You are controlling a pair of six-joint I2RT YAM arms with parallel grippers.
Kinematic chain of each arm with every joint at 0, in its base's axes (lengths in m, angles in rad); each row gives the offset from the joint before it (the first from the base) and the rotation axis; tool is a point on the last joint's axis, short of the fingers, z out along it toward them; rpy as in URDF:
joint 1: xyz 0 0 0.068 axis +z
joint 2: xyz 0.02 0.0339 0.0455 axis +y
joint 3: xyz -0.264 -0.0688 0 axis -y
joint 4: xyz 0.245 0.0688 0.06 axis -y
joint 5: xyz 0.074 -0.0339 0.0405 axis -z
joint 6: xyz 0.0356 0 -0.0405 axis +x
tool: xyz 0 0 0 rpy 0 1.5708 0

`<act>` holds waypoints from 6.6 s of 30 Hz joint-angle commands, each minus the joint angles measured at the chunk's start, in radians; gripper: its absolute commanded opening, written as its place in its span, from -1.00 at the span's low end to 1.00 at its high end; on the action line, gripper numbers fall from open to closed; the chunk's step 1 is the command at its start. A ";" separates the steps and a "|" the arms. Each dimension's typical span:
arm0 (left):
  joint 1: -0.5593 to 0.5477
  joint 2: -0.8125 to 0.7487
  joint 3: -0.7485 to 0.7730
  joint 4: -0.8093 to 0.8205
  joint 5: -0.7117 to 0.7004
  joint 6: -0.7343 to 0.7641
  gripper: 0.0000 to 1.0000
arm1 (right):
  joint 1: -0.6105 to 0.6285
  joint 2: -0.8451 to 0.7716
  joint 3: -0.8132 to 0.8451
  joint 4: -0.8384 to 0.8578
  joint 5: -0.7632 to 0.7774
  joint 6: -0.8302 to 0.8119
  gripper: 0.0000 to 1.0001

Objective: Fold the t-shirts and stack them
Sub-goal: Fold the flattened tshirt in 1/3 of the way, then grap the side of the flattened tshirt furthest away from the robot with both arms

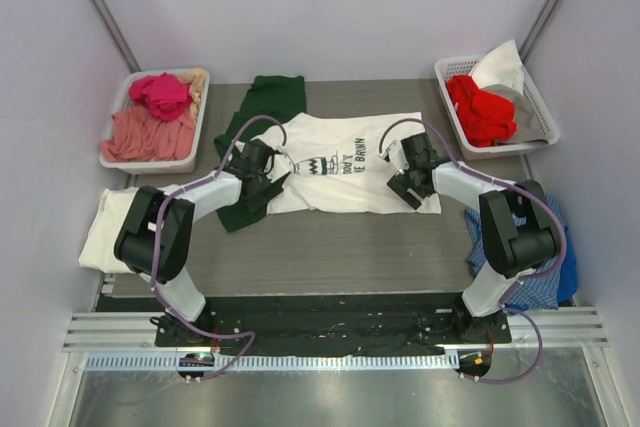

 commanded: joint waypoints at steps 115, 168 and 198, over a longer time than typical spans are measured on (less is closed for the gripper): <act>0.214 1.083 1.625 0.076 0.479 -0.373 0.83 | -0.115 0.045 0.237 0.104 -0.104 0.249 0.86; 0.178 0.971 1.515 -0.444 0.514 -0.054 -0.05 | -0.106 -0.136 0.119 0.092 -0.172 0.277 0.78; 0.159 0.851 1.438 -0.197 0.419 -0.068 -1.00 | -0.157 0.077 0.233 0.130 -0.184 0.297 0.72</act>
